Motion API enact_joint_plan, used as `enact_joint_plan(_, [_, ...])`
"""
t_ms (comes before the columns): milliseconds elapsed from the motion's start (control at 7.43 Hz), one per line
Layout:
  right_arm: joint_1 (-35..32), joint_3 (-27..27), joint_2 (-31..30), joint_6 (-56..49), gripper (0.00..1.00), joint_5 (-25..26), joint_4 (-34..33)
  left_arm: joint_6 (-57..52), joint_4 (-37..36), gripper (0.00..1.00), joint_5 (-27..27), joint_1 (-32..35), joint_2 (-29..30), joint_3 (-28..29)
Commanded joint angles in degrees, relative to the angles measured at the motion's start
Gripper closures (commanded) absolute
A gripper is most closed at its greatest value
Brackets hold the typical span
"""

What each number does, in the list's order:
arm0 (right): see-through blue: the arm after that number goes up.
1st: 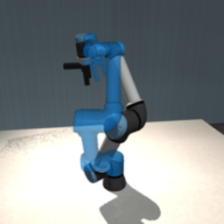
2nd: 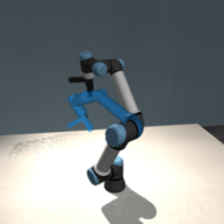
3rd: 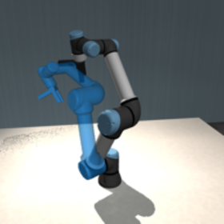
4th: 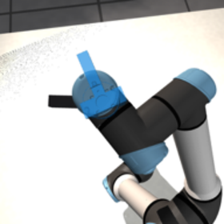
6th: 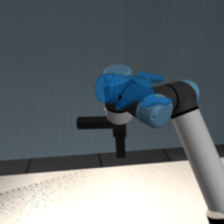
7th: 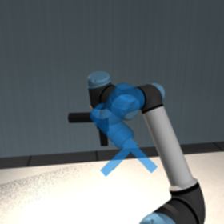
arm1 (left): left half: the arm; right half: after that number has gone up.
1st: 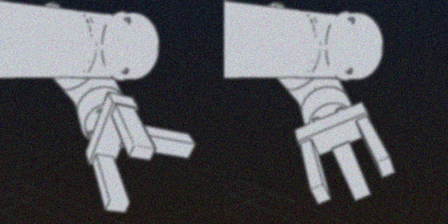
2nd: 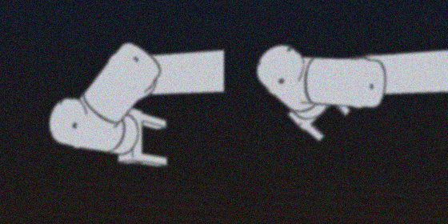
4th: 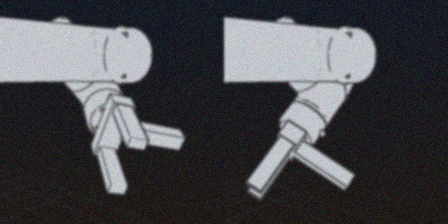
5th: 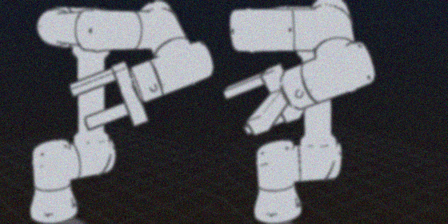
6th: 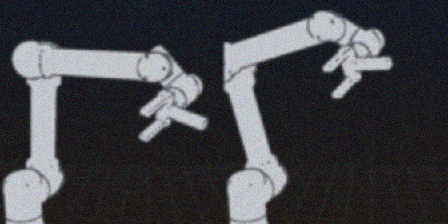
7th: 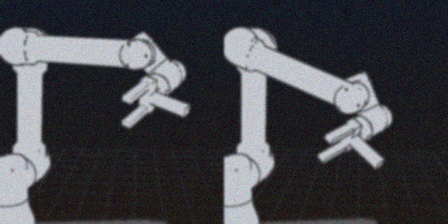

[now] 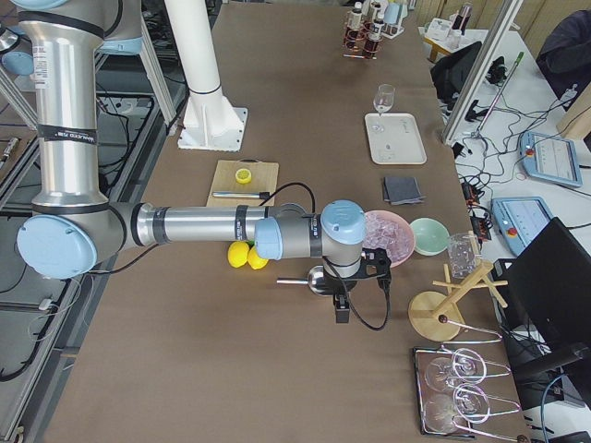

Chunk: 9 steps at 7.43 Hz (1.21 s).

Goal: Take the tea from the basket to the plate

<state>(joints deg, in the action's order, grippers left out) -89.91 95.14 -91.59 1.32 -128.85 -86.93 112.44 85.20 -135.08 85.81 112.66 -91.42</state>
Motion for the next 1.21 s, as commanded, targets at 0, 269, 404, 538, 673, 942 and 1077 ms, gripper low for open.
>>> enact_joint_plan(0, [0.0,0.13,0.01,-0.08,0.0,-0.09,-0.08,9.35,-1.18,1.0,-3.67,-0.55,-0.51,-8.48])
enact_joint_plan(269, [0.0,0.13,-0.08,-0.08,0.0,-0.09,-0.08,16.29,-1.09,1.0,-5.72,-2.04,0.01,-12.62])
enact_joint_plan(404, [0.0,0.4,-0.26,0.0,0.0,-0.09,-0.08,19.54,-1.0,1.0,-4.41,-6.23,0.89,-13.86])
enact_joint_plan(538, [0.0,0.75,-0.43,0.0,0.0,-0.17,-0.08,22.62,-1.7,1.0,-3.62,-7.75,4.03,-14.04])
enact_joint_plan(673, [0.0,0.75,-0.52,0.0,0.0,-0.26,-0.08,25.7,-4.14,1.0,-3.17,-11.68,8.24,-14.31])
enact_joint_plan(942, [0.0,0.84,-0.61,0.0,0.0,-0.26,-0.08,26.34,-10.3,1.0,-3.17,-13.12,13.63,-16.84])
enact_joint_plan(1077, [0.0,0.92,-0.7,0.0,0.0,-0.26,-0.08,28.17,-11.45,1.0,-3.17,-14.87,13.99,-18.25])
